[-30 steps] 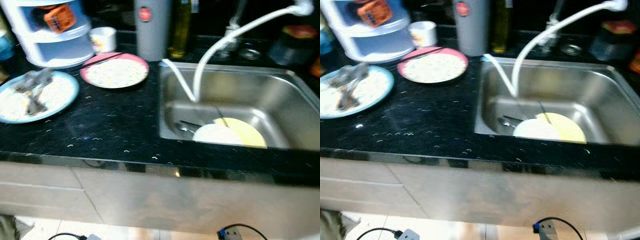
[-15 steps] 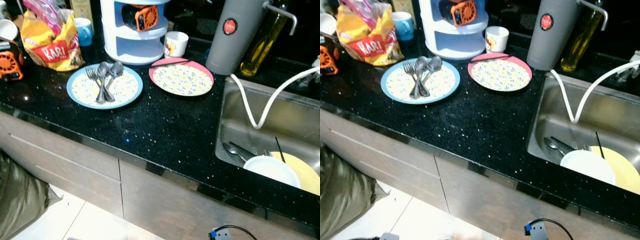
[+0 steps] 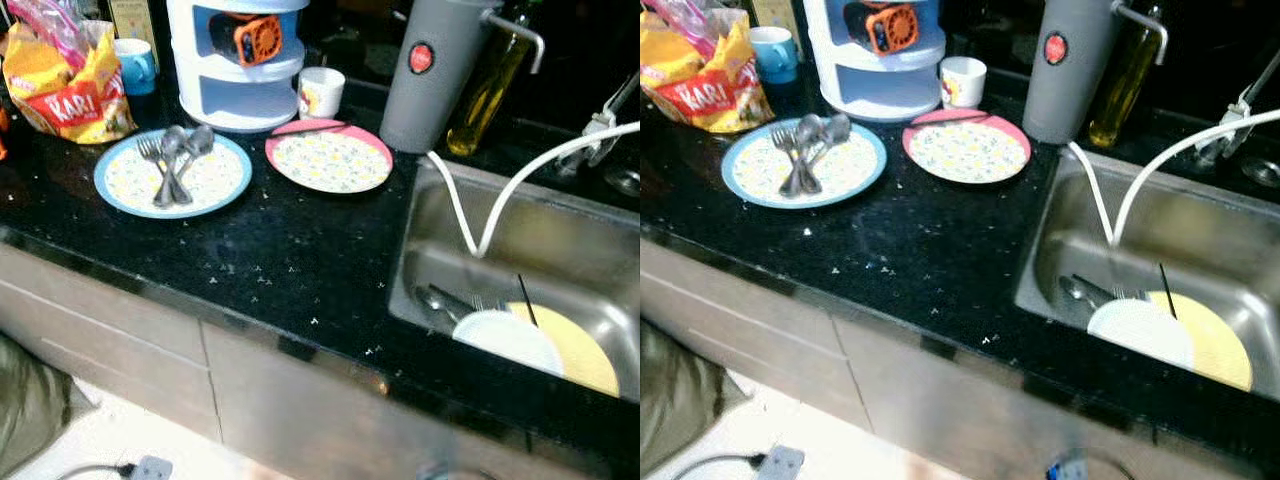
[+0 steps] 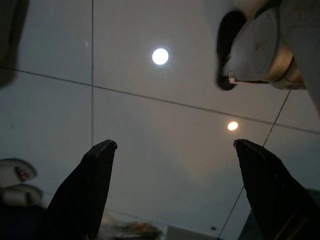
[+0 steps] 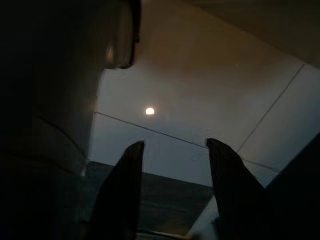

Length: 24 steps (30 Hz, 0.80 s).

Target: Kitchen organization

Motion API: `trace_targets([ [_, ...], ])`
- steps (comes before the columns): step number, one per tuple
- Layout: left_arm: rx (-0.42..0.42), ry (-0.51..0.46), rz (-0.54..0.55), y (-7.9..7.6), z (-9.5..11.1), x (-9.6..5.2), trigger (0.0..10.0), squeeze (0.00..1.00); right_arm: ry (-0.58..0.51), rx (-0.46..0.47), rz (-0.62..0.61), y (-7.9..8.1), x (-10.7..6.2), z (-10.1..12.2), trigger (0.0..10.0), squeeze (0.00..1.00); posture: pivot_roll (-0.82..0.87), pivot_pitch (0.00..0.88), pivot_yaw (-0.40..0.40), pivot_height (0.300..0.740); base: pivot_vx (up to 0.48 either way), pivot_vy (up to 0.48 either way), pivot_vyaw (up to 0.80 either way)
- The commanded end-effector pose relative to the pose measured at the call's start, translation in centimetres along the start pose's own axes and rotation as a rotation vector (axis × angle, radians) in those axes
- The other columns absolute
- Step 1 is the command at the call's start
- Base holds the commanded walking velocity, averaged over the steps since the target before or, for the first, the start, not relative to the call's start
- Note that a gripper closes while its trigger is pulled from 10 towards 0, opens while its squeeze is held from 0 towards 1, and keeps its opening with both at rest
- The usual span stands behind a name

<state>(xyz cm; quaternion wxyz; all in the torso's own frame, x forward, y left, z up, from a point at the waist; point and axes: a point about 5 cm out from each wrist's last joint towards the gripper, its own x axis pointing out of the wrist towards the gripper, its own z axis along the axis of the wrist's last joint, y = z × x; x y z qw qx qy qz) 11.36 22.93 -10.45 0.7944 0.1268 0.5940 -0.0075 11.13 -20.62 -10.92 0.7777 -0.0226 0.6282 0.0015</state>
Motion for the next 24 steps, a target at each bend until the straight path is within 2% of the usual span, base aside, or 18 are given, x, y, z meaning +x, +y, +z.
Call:
trace_targets([
  [1, 0.01, 0.003, 0.005, 0.1, 0.0, 0.0, 10.0, 0.0, -0.008, -0.001, 0.002, 0.0, 0.0, 0.5, 10.0, 0.0, 0.12, 0.064, -0.058, 0.74, 0.0, 0.0, 0.0],
  [12, -0.01, 0.006, 0.011, 0.1, -0.1, 0.0, 10.0, 0.0, 0.047, -0.035, 0.034, 0.5, 0.0, -0.1, 10.0, 0.0, 0.13, 0.068, -0.06, 0.74, 0.0, 0.0, -0.8],
  [14, -0.042, 0.007, 0.024, 0.3, -0.2, 0.0, 10.0, 0.0, 0.072, -0.022, 0.045, 0.7, 0.0, -0.5, 10.0, 0.0, 0.14, 0.072, -0.061, 0.74, 0.0, 0.0, -0.78],
  [16, -0.095, 0.007, 0.063, 1.1, -0.3, -0.1, 10.0, 0.0, 0.11, -0.054, 0.069, 1.1, 0.1, -1.2, 10.0, 0.0, 0.14, 0.074, -0.06, 0.74, 0.0, 0.0, 0.0],
  [18, -0.095, 0.007, 0.063, 1.1, -0.3, -0.1, 10.0, 0.0, 0.11, -0.054, 0.069, 1.1, 0.1, -1.2, 10.0, 0.0, 0.14, 0.074, -0.06, 0.74, 0.0, 0.0, 0.0],
  [21, -0.159, 0.009, 0.13, 2.5, -0.3, -0.2, 10.0, 0.0, 0.124, -0.089, 0.081, 1.2, 0.1, -1.5, 10.0, 0.0, 0.15, 0.079, -0.055, 0.74, 0.0, 0.0, 0.0],
  [22, -0.226, 0.008, 0.164, 3.1, -0.3, -0.3, 10.0, 0.0, 0.126, -0.094, 0.082, 1.2, 0.1, -1.5, 10.0, 0.0, 0.15, 0.082, -0.055, 0.74, 0.0, 0.0, 0.0],
  [24, -0.304, 0.008, 0.2, 3.8, -0.3, -0.4, 10.0, 0.0, 0.128, -0.102, 0.084, 1.3, 0.1, -1.6, 10.0, 0.0, 0.15, 0.082, -0.055, 0.74, 0.0, 0.0, 0.0],
])
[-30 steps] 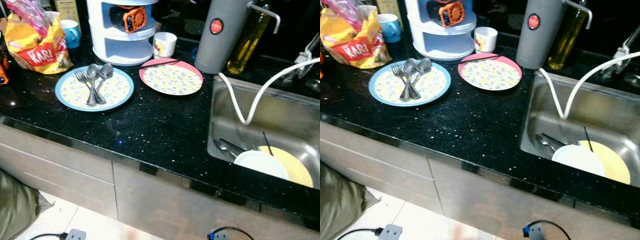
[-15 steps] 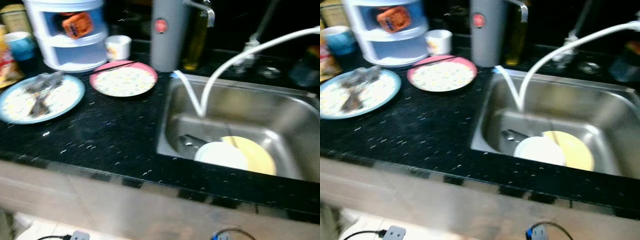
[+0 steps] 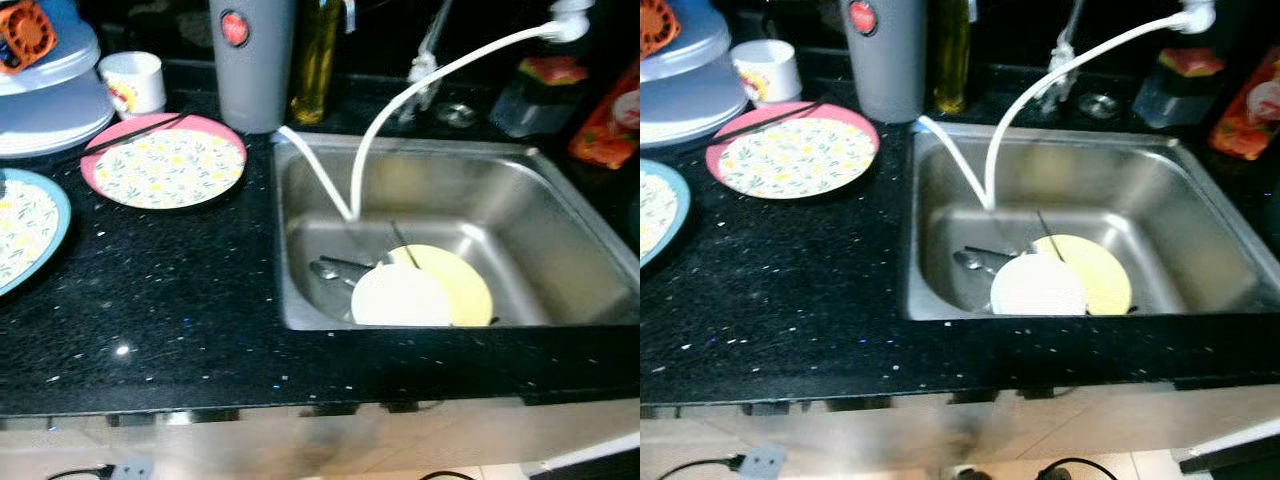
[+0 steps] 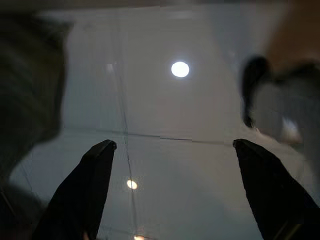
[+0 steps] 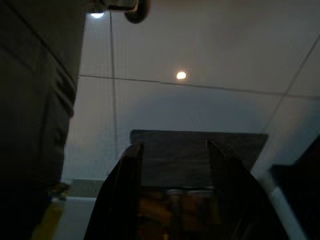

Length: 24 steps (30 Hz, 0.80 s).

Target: Kitchen organization

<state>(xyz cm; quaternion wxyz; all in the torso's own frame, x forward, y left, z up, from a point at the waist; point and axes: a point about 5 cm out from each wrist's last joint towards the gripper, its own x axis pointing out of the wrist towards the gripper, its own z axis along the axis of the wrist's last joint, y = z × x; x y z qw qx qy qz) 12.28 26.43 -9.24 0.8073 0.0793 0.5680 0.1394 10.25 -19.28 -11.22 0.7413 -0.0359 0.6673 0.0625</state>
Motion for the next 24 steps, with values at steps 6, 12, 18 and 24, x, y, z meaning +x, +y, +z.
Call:
trace_targets([
  [6, -0.095, 0.047, 0.002, -0.5, -0.7, 0.0, 10.0, 0.0, 0.031, -0.021, 0.008, 0.0, 0.0, -0.7, 10.0, 0.0, 0.15, 0.087, -0.061, 0.74, 0.0, 0.0, 0.0],
  [12, -0.086, 0.067, -0.024, -1.4, -0.9, -0.1, 10.0, 0.0, 0.031, -0.035, 0.007, -0.1, 0.1, -0.8, 10.0, 0.0, 0.15, 0.087, -0.059, 0.74, -0.286, 0.0, 0.0],
  [18, -0.055, 0.083, -0.036, -1.8, -1.3, -0.1, 10.0, 0.0, 0.037, -0.041, 0.01, -0.1, 0.1, -0.9, 10.0, 0.0, 0.14, 0.089, -0.059, 0.74, -0.366, 0.0, 0.0],
  [24, -0.037, 0.091, -0.043, -2.0, -1.5, -0.2, 10.0, 0.0, 0.044, -0.048, 0.008, -0.2, 0.0, -1.0, 10.0, 0.0, 0.13, 0.079, -0.065, 0.74, -0.369, 0.0, 0.0],
])
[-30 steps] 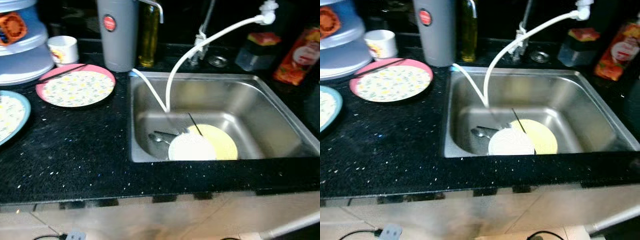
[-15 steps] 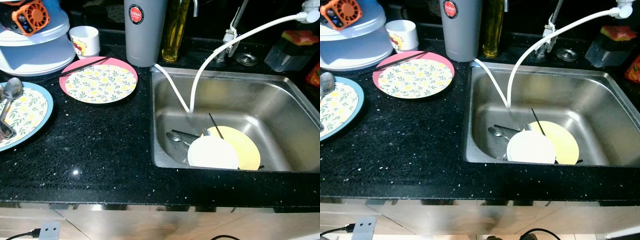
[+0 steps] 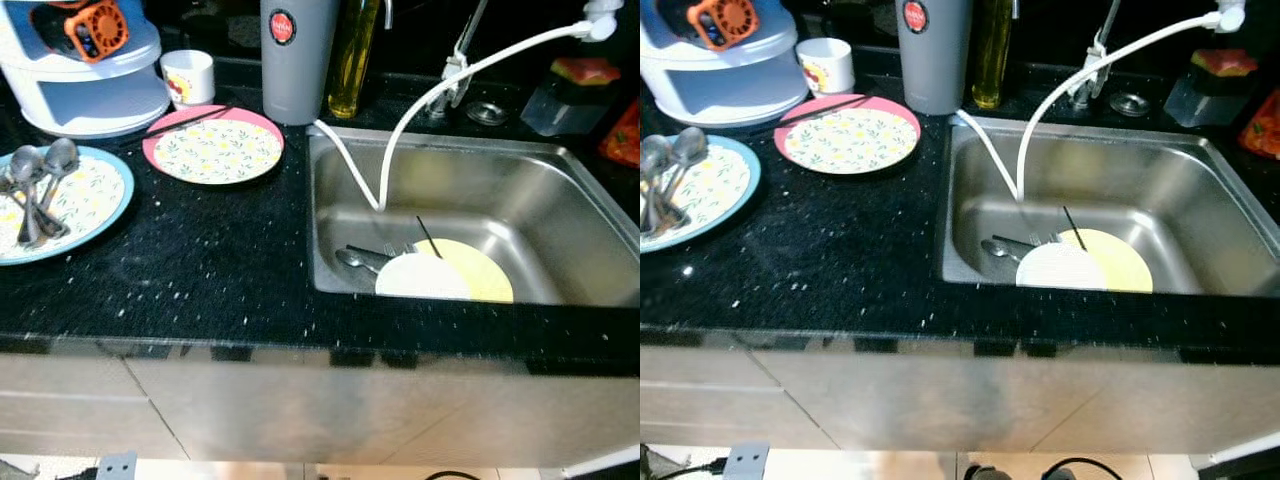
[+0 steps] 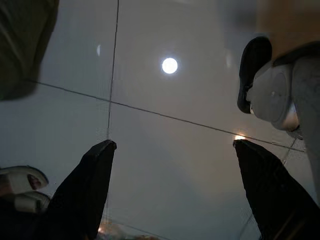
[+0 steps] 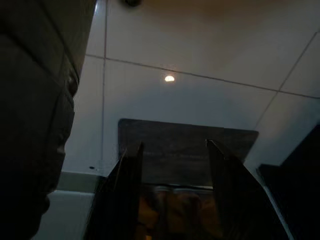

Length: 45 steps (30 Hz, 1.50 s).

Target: Kitchen organization

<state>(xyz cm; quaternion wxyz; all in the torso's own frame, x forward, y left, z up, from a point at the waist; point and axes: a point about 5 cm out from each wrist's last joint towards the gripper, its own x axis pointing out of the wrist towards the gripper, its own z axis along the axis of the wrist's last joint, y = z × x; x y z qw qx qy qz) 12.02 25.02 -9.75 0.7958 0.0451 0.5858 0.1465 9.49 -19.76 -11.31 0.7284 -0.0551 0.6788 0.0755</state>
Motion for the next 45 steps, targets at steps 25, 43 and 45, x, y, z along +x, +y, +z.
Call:
trace_targets([
  [25, 0.009, 0.013, -0.035, -0.4, -0.8, 0.0, 10.0, 0.0, 0.008, -0.024, 0.011, -0.1, 0.0, -0.1, 10.0, 0.0, 0.12, 0.053, -0.077, 0.74, -0.072, -0.088, 0.0],
  [43, -0.125, -0.052, 0.082, 2.2, 0.7, 0.0, 10.0, 0.0, -0.006, -0.03, 0.003, -0.1, -0.1, 0.3, 10.0, 0.0, 0.14, 0.06, -0.095, 0.74, 0.0, -0.132, 0.0],
  [45, -0.137, -0.07, 0.113, 2.6, 1.2, -0.1, 10.0, 0.0, -0.008, -0.031, 0.005, -0.1, -0.1, 0.4, 10.0, 0.0, 0.15, 0.062, -0.096, 0.74, 0.0, 0.0, 0.0],
])
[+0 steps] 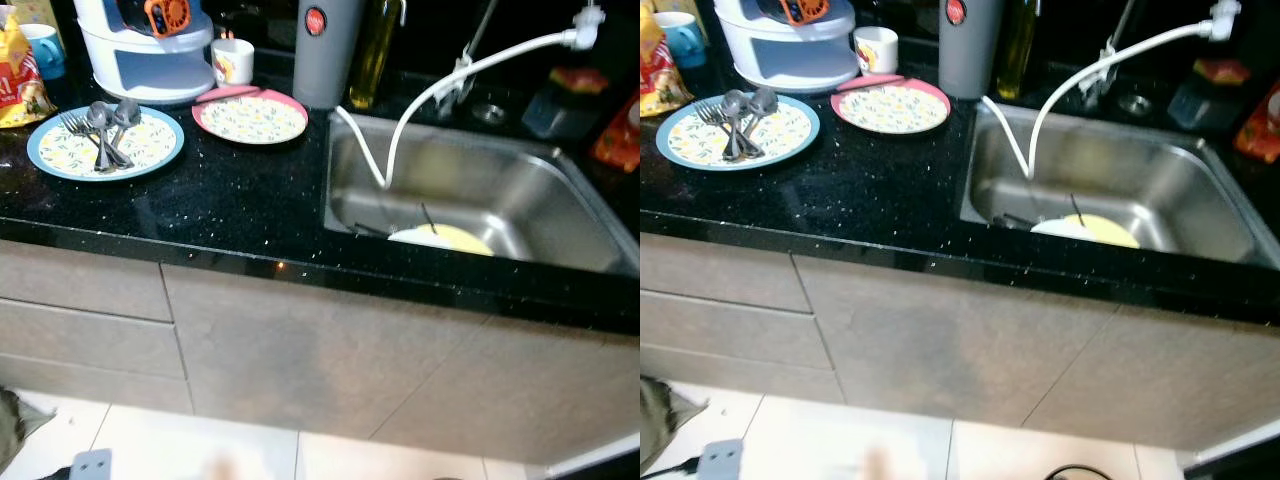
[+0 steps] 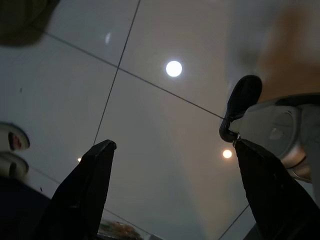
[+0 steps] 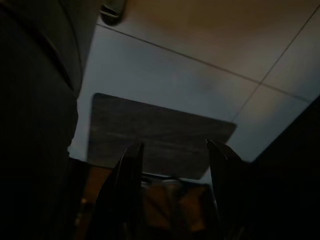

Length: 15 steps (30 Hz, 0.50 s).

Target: Kitchen organization

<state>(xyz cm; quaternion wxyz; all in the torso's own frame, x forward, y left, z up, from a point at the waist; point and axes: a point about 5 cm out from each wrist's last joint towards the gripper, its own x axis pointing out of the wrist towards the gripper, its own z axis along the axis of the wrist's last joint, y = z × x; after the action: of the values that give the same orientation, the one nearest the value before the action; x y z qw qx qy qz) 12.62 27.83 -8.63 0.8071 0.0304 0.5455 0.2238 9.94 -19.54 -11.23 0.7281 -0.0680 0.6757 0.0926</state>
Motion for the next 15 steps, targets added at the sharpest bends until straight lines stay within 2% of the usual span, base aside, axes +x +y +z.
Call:
trace_targets([
  [1, -0.01, -0.003, 0.006, -0.3, 0.0, 0.0, 10.0, 0.0, -0.004, 0.012, -0.002, -0.2, 0.0, -0.1, 10.0, 0.0, 0.15, 0.062, -0.096, 0.74, 0.0, 0.0, 0.0],
  [10, -0.042, -0.042, 0.027, -0.1, 1.1, 0.0, 10.0, 0.0, -0.006, 0.006, 0.002, 0.0, 0.0, 0.0, 10.0, 0.0, 0.15, 0.064, -0.092, 0.74, 0.0, 0.0, 0.0],
  [12, -0.051, -0.062, 0.058, 0.2, 1.4, 0.0, 10.0, 0.0, -0.008, 0.008, 0.002, 0.0, 0.0, 0.0, 10.0, 0.0, 0.15, 0.064, -0.091, 0.74, 0.0, 0.0, 0.0],
  [14, -0.104, -0.116, 0.141, 1.2, 2.4, -0.1, 10.0, 0.0, -0.025, 0.011, 0.006, 0.0, 0.0, 0.1, 10.0, 0.0, 0.15, 0.064, -0.091, 0.74, 0.0, 0.0, 0.0],
  [15, -0.104, -0.116, 0.141, 1.2, 2.4, -0.1, 10.0, 0.0, -0.025, 0.011, 0.006, 0.0, 0.0, 0.1, 10.0, 0.0, 0.15, 0.064, -0.091, 0.74, 0.0, 0.0, 0.0],
])
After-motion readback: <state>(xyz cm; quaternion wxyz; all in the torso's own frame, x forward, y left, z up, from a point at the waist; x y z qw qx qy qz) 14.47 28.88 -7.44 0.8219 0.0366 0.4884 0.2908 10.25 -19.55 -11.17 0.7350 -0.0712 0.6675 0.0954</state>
